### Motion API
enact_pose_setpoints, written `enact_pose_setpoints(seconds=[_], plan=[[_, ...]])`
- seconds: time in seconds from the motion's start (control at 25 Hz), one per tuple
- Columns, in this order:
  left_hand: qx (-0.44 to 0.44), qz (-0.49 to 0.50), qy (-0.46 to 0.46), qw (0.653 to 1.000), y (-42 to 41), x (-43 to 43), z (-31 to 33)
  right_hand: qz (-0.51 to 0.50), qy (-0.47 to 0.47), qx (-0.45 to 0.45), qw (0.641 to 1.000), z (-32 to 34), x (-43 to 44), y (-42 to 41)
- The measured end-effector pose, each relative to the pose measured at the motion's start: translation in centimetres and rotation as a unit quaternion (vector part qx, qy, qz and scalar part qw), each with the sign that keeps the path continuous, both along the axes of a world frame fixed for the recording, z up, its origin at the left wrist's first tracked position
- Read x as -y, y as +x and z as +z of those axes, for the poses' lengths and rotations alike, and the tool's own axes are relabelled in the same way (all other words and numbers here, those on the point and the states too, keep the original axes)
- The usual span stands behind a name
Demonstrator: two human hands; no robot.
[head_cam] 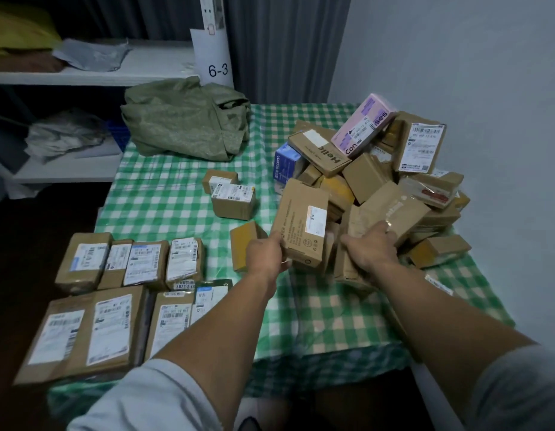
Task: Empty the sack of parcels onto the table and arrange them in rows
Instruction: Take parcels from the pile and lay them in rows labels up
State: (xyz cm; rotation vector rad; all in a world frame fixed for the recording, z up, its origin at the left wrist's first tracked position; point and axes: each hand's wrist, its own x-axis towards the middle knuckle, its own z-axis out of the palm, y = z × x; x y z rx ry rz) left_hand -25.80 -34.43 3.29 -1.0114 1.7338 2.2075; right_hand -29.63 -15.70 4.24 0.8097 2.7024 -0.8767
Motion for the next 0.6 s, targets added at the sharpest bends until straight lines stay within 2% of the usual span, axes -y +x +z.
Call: enact_pose_setpoints(seconds=[0.24, 0.6], plan=[[0.021, -0.001, 0.007, 1.000, 1.4, 0.6, -1.7, 0.064, 0.012, -0.009, 0.998, -0.9, 0.5, 1.1], [0.027, -0.004, 0.002, 1.000, 0.9, 0.1, -2.1, 0.088, 0.014, -0.022, 0.996, -0.5, 0.6, 1.1]])
